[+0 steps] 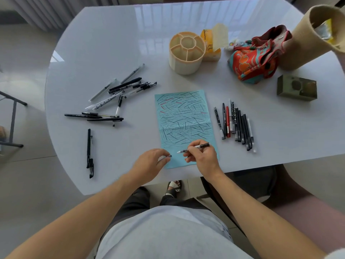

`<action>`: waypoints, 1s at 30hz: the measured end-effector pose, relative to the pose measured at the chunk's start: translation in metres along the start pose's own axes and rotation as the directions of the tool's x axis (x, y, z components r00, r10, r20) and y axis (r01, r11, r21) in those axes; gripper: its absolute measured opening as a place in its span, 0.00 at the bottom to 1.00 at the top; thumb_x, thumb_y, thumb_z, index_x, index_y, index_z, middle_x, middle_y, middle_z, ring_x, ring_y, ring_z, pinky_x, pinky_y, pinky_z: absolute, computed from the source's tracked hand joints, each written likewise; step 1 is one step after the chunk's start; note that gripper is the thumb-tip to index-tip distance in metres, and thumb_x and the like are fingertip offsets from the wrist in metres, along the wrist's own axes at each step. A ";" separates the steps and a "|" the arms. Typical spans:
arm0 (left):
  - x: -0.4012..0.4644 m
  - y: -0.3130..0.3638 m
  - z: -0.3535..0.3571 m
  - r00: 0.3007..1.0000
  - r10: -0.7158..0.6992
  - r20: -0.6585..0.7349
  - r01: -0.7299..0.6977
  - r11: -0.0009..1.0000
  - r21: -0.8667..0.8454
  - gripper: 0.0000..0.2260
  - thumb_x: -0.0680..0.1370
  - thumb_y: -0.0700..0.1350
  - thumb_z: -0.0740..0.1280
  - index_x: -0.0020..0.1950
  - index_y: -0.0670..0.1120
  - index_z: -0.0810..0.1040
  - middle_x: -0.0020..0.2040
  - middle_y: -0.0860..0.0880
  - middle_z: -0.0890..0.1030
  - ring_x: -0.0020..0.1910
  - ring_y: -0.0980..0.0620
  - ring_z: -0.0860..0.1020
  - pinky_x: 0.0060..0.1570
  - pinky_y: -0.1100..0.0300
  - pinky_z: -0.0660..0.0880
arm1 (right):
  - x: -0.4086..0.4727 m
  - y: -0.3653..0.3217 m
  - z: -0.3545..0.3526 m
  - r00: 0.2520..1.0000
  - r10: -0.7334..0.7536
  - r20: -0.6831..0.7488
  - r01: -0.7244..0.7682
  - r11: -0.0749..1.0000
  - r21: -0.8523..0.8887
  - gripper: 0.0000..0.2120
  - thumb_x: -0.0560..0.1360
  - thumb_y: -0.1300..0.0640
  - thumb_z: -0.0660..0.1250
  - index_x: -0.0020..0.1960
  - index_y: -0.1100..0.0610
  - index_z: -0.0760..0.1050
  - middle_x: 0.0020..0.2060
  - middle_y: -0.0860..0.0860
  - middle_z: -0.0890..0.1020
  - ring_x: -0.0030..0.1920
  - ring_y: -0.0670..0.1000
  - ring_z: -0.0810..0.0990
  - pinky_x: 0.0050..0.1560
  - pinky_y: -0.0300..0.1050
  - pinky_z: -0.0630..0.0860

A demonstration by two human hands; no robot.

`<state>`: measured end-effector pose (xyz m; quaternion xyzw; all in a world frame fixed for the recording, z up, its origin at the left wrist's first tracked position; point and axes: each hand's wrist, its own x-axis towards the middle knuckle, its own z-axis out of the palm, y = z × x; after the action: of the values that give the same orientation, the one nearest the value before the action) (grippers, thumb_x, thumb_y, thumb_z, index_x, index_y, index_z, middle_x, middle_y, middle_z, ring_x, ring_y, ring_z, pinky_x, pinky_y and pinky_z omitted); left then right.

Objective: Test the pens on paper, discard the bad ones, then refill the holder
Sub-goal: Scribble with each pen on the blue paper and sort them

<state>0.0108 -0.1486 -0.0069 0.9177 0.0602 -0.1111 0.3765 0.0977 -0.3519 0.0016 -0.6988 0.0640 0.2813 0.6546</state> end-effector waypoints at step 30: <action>0.007 -0.025 -0.019 0.993 -0.079 -0.085 0.078 0.997 -0.024 0.10 0.80 0.46 0.65 0.61 0.53 0.79 0.56 0.56 0.80 0.45 0.61 0.76 0.53 0.59 0.74 | 0.106 -0.064 -0.072 0.994 -0.084 -0.077 -0.040 0.373 -0.927 0.11 0.82 0.53 0.66 0.60 0.58 0.74 0.49 0.54 0.79 0.48 0.58 0.78 0.46 0.47 0.71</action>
<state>0.0160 -0.1170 -0.0121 0.9146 0.1136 -0.0856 0.3784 0.2376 -0.3820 0.0064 -0.9605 -0.0776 0.2210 0.1500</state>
